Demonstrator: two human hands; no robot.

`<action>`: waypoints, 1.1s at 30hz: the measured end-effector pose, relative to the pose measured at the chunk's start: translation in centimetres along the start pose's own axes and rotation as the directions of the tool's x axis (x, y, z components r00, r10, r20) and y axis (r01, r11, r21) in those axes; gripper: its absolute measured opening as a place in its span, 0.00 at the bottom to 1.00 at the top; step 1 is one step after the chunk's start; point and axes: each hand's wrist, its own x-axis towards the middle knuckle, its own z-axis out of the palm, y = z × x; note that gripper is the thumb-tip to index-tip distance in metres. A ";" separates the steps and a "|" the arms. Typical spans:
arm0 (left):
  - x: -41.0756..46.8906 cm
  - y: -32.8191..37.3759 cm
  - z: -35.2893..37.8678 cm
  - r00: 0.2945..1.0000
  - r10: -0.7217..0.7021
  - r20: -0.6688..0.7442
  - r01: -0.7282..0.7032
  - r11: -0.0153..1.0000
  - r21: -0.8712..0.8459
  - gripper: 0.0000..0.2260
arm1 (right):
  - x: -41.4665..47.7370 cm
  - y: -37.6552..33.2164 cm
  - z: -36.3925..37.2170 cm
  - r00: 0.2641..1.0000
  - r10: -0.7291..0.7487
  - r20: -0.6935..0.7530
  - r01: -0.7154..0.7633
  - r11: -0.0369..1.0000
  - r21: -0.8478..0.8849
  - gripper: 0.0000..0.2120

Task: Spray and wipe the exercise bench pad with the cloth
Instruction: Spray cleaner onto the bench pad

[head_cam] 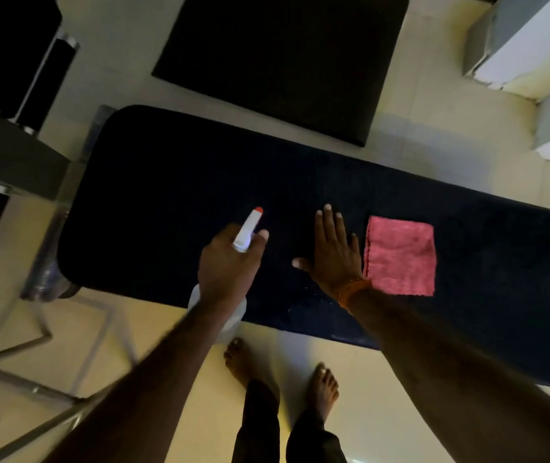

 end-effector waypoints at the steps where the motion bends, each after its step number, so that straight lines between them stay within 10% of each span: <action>1: -0.5 -0.4 -0.4 1.000 -0.012 0.006 0.012 1.000 -0.004 0.10 | -0.1 -0.1 0.1 1.000 -0.002 -0.009 0.002 1.000 0.007 0.51; 12: -7.7 -6.0 -2.8 0.970 -0.123 -0.209 0.121 0.992 -0.025 0.19 | -4.8 0.6 2.2 0.961 -0.266 0.076 0.274 0.951 -0.141 0.51; 33: -15.3 -7.3 1.3 0.996 -0.050 0.078 0.033 0.977 0.212 0.19 | -9.2 5.1 3.2 0.975 -0.219 0.037 0.222 0.968 -0.120 0.50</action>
